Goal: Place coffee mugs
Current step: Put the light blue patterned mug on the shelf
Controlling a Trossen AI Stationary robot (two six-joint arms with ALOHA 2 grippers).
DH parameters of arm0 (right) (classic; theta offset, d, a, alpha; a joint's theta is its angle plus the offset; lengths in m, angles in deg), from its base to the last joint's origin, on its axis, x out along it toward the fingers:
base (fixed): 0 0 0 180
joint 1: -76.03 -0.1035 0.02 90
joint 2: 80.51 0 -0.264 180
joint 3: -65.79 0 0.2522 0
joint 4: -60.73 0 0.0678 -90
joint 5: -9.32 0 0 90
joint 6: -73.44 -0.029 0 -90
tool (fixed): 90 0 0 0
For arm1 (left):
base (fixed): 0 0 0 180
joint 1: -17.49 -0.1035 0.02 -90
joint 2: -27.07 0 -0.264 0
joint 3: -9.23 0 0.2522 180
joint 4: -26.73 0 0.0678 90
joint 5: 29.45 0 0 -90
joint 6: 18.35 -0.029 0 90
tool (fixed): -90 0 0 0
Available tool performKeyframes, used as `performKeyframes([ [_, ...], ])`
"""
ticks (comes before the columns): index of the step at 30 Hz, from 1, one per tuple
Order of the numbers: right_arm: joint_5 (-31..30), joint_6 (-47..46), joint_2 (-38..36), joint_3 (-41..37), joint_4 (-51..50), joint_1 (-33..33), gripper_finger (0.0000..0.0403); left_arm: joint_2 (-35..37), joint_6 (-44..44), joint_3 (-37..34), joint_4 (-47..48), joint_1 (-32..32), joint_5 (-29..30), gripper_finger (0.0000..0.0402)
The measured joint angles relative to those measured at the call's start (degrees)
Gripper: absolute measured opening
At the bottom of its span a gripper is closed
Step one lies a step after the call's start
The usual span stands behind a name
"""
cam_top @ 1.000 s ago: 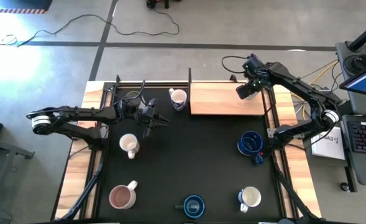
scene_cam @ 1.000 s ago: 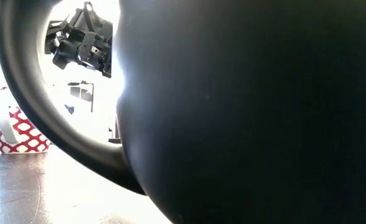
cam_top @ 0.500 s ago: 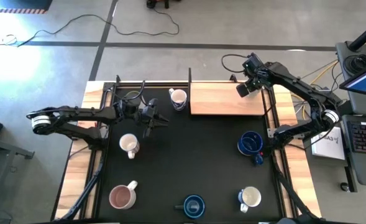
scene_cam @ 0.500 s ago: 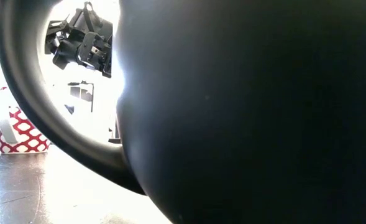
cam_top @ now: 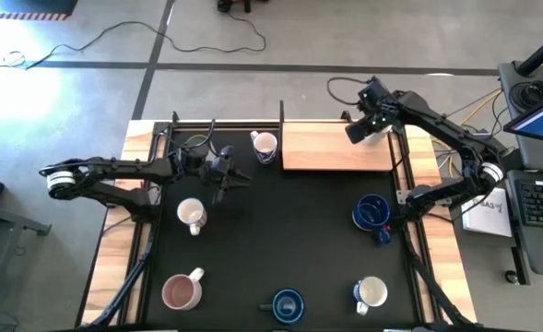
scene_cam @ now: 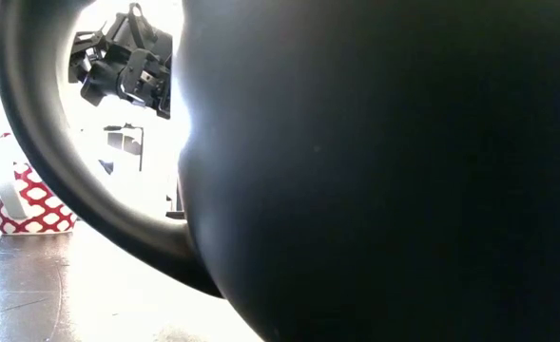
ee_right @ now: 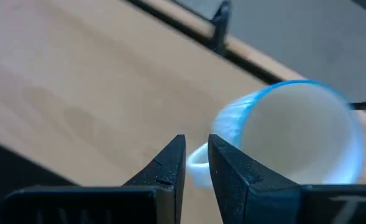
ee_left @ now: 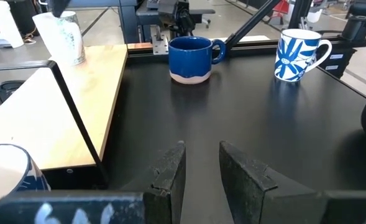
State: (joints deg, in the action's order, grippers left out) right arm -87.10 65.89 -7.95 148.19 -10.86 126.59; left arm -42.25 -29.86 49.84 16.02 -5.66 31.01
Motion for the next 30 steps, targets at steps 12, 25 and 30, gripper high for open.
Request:
performKeyframes([
  [12,0.0,-2.5,1.0,-2.5,-0.5,-4.0,0.0054,0.0,0.0,0.0,-0.5,0.0,0.0,0.0080],
  [25,-3.4,-2.4,1.0,-2.5,-3.8,-4.0,0.0052,0.0,0.0,0.0,-0.6,0.0,0.0,0.0080],
  [30,-5.1,-2.0,1.0,-2.5,-3.8,-3.9,0.0052,0.0,0.0,0.0,-0.9,0.0,0.0,0.0080],
])
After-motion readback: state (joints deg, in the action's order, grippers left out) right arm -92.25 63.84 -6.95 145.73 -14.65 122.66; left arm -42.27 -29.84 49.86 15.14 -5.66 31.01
